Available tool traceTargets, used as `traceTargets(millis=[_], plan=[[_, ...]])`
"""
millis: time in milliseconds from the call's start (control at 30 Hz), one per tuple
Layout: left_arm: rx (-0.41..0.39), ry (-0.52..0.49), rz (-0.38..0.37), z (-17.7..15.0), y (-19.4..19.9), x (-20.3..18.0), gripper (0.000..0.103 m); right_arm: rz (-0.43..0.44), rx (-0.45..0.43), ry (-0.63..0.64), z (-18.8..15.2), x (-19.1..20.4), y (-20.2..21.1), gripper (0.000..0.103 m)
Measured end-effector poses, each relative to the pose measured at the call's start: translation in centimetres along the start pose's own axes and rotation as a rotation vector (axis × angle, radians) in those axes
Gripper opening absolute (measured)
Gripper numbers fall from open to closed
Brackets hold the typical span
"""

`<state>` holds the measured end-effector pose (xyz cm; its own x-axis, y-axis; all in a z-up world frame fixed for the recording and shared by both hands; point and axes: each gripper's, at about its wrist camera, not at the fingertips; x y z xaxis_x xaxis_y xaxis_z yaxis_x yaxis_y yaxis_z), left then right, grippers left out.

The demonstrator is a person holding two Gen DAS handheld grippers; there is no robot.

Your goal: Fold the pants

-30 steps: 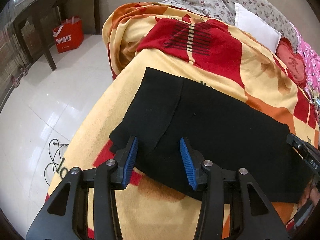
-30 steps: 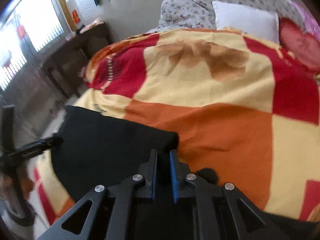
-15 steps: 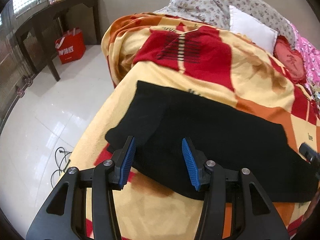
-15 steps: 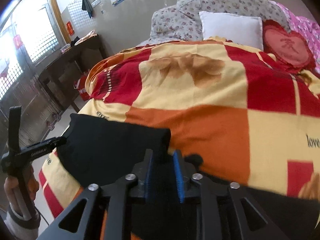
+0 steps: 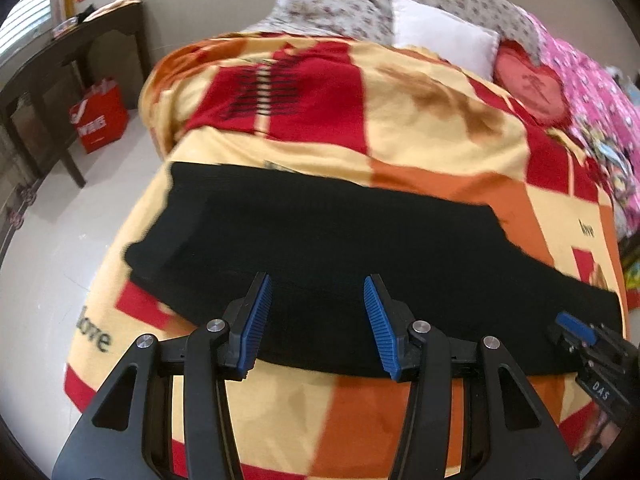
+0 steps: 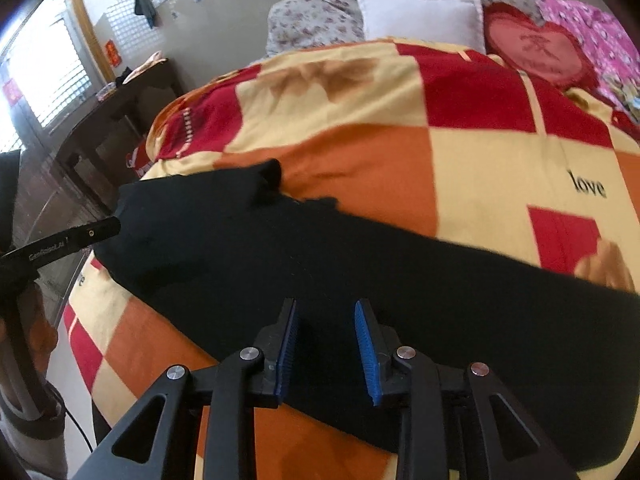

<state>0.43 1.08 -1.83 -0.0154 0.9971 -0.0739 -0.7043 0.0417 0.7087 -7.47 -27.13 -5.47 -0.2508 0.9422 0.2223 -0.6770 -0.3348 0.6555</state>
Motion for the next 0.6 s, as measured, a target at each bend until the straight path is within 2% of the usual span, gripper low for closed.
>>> traceTargets(millis=[233,467,600], plan=[[0.050,-0.065,-0.058,-1.2,-1.0,-4.0,0.048,-0.078,-0.016,0.028,0.1,-1.1,1.9,0.032],[0.059,-0.141,-0.143,-0.8,-0.7,-8.2,0.048,-0.124,-0.046,-0.014,-0.2,-4.0,4.1,0.033],[0.106,-0.170,-0.211,-1.1,-1.2,-10.9,0.048,-0.146,-0.057,-0.065,-0.8,-6.1,5.4,0.038]])
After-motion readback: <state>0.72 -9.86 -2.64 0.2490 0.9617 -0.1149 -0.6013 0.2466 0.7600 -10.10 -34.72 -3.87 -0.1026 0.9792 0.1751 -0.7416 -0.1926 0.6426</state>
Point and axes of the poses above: each gripper's, at about its wrist camera, not at the fingertips, and y roughly against the way its jaws point, x to its left, z to its top, and after that the axes turned 10 degrees about -x, right-handed
